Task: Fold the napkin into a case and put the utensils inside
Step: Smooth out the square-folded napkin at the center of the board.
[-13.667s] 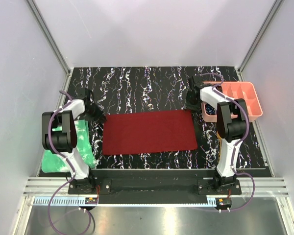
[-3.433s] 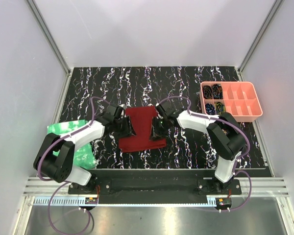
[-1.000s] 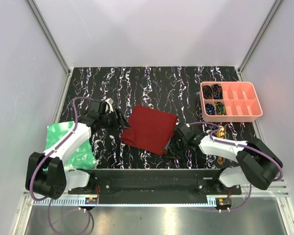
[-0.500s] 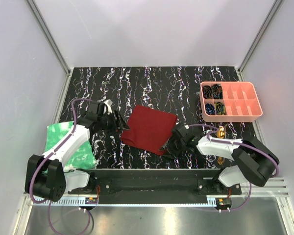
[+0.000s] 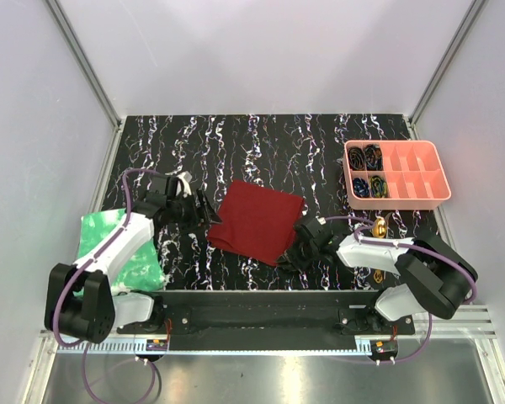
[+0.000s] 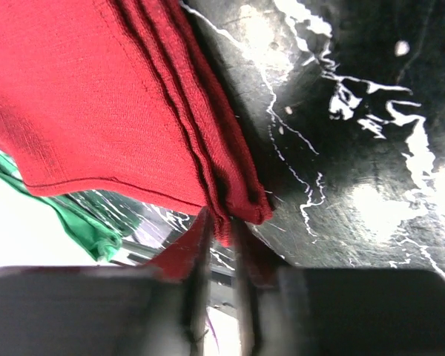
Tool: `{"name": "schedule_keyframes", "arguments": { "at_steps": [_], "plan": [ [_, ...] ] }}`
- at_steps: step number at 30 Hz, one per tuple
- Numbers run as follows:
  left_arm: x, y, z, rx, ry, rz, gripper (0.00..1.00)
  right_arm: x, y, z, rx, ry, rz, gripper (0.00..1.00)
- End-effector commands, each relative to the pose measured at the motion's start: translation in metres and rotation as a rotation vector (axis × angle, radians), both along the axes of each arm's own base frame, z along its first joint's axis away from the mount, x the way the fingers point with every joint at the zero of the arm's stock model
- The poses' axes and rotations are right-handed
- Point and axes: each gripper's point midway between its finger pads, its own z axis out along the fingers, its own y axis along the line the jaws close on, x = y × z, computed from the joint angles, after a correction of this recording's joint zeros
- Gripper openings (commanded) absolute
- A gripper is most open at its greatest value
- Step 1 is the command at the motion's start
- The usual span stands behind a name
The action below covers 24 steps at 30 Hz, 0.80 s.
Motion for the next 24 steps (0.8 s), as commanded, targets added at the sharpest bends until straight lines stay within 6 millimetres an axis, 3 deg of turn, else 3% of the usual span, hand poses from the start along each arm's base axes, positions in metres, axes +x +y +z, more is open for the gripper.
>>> {"name": "schedule_keyframes", "arguments": {
  "at_steps": [1,5,14,24],
  "plan": [
    [0.008,-0.003,-0.005,0.004,0.008,-0.047,0.75,0.004,0.0,0.008,0.006,-0.055,0.003,0.12],
    [0.005,-0.004,-0.03,0.014,0.084,-0.054,0.75,0.001,-0.012,0.005,-0.011,-0.066,-0.03,0.0],
    [-0.006,-0.011,-0.038,-0.053,0.1,-0.046,0.66,-0.001,-0.037,0.021,-0.037,-0.178,-0.018,0.0],
    [-0.024,-0.01,-0.057,-0.069,0.142,-0.01,0.61,0.0,-0.04,0.023,-0.037,-0.198,-0.008,0.0]
  ]
}}
